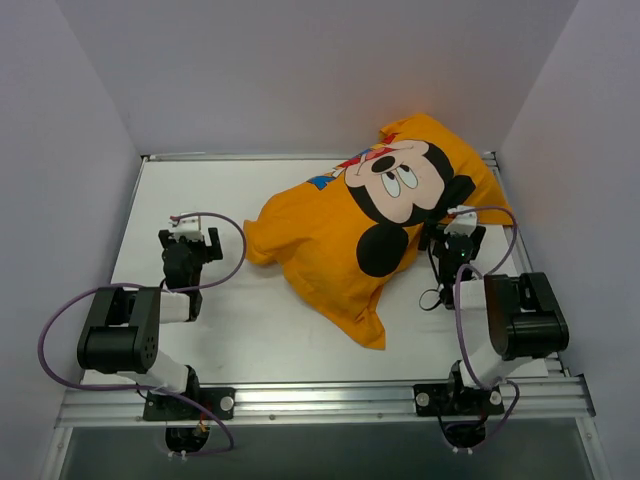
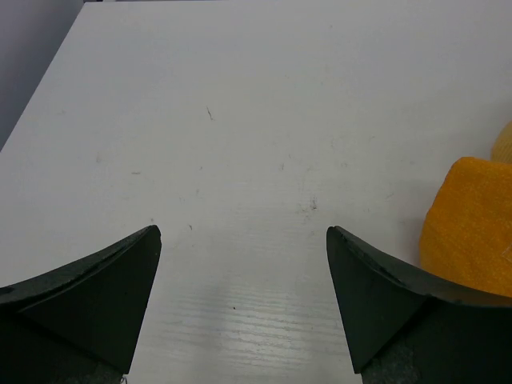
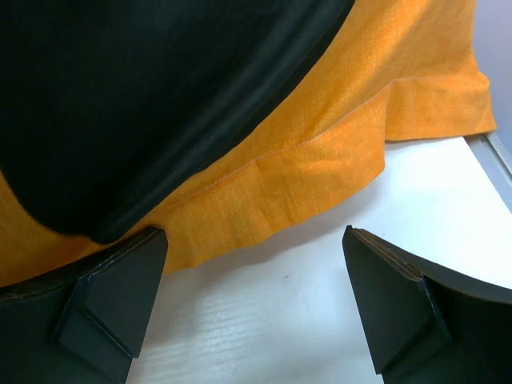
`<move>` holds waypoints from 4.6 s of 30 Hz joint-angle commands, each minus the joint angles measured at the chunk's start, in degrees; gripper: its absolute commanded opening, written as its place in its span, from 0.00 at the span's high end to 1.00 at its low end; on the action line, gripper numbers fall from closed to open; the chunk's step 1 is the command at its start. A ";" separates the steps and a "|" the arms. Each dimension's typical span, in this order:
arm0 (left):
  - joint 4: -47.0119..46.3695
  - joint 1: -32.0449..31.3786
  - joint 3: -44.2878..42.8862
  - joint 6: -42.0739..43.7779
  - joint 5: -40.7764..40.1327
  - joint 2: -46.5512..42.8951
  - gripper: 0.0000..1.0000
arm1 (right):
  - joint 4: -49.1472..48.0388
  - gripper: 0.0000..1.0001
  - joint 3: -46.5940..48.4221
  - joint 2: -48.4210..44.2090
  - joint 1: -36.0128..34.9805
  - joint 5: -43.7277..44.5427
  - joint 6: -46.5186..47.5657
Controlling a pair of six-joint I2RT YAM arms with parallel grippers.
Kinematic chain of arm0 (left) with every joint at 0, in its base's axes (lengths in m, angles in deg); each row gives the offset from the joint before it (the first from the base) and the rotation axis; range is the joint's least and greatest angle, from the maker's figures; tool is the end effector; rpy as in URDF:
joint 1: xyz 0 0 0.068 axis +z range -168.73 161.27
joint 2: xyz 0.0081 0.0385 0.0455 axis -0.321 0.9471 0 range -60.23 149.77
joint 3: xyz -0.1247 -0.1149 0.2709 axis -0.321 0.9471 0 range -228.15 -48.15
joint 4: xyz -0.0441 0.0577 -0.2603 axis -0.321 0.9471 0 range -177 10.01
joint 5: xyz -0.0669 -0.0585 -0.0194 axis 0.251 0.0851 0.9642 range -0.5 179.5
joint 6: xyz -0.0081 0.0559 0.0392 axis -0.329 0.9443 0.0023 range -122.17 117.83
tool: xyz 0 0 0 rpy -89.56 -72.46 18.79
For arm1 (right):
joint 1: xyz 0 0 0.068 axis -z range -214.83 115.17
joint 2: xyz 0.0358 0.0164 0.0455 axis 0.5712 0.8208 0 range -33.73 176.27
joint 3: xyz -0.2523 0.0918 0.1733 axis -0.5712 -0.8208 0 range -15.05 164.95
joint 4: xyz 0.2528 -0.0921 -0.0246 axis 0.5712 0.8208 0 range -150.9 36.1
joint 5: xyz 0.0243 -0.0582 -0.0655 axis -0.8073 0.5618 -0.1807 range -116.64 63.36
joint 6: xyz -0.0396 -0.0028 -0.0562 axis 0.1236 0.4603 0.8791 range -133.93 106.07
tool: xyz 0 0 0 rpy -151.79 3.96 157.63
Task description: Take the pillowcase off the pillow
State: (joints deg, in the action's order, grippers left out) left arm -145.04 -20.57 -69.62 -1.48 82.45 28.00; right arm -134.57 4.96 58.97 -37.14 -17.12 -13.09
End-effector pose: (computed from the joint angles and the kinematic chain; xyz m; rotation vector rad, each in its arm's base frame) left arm 0.2936 -0.0027 0.1958 -0.0528 1.7217 0.0910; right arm 0.2966 0.0028 0.2024 0.0885 1.5527 -0.1090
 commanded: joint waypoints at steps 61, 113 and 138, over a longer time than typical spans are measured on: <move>94.51 1.49 -52.00 11.00 34.64 -18.97 0.06 | 117.87 1.00 110.31 16.07 -25.09 3.04 6.98; 80.11 16.86 -52.71 12.76 11.80 8.10 0.98 | 92.30 0.00 44.69 -17.29 -8.50 -14.43 -16.14; 90.64 15.14 -59.64 13.18 31.31 -9.81 0.04 | 62.25 0.95 40.62 -2.63 -29.24 -30.61 -33.54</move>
State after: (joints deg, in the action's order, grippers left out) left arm -56.91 -0.16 -124.37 10.15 109.51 23.39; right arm -65.46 38.89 54.10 -64.07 -47.02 -43.89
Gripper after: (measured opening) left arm 0.954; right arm 0.107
